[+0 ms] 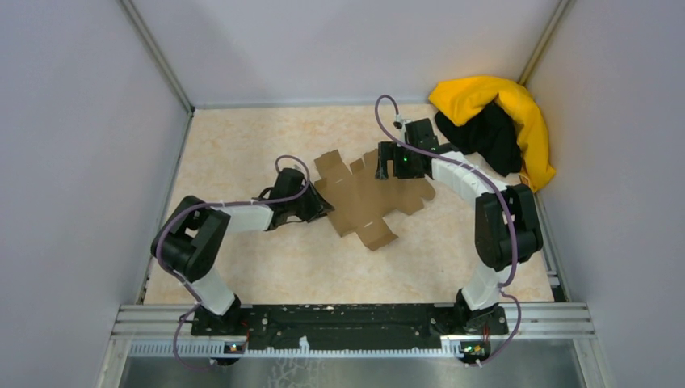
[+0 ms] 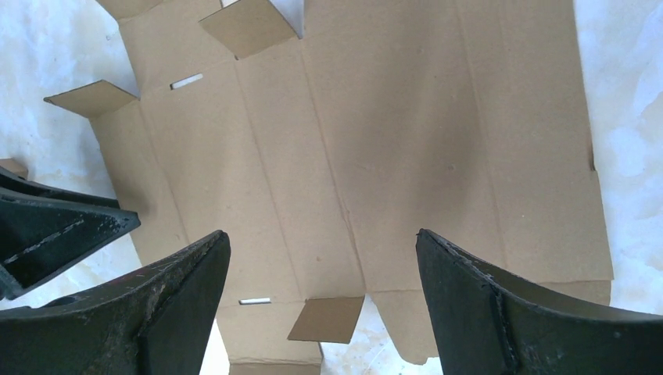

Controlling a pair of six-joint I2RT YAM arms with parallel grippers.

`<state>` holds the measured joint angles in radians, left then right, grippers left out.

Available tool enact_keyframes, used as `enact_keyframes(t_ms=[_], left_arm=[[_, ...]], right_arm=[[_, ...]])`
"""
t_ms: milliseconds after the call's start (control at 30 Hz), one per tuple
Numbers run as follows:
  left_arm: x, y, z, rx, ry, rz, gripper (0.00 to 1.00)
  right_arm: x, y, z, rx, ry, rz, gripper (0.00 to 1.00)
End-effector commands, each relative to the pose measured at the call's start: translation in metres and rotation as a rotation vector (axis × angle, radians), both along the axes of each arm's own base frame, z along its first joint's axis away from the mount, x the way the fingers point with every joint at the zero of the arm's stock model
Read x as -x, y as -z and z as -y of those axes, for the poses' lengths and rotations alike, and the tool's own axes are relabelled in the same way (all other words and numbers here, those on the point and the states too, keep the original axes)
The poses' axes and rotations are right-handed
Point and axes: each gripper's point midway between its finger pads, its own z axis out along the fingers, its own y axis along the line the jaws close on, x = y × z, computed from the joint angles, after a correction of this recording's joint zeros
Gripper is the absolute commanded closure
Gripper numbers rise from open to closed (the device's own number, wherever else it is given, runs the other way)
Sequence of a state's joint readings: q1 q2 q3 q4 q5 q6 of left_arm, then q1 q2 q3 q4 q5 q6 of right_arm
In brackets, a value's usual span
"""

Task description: Fold the paper box

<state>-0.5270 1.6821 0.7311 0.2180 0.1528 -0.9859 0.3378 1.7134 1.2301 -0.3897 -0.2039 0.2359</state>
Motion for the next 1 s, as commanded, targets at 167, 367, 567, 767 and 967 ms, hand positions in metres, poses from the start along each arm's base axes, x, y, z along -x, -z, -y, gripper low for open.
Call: enact_keyframes(t_ms=[167,367,567,767,967], left_arm=[[-0.01,0.022,-0.019,-0.229,0.043,-0.014,0.95],[-0.033,-0.009,-0.022,-0.365,0.135,0.053,1.0],[-0.051,-0.042,-0.027,-0.532,0.277,0.095,1.0],[-0.06,-0.057,-0.042,-0.702,0.383,0.09,1.0],[-0.071,-0.067,-0.053,-0.861,0.453,0.103,1.0]], right_arm=[[-0.002,0.003,-0.008,-0.017,-0.024,0.015,0.12],[0.0,0.003,-0.007,-0.014,-0.026,0.015,0.12],[-0.001,-0.011,-0.012,-0.047,-0.034,0.03,0.12],[0.0,-0.021,-0.023,-0.103,-0.062,0.028,0.12],[0.003,-0.029,-0.028,-0.172,-0.088,0.023,0.13]])
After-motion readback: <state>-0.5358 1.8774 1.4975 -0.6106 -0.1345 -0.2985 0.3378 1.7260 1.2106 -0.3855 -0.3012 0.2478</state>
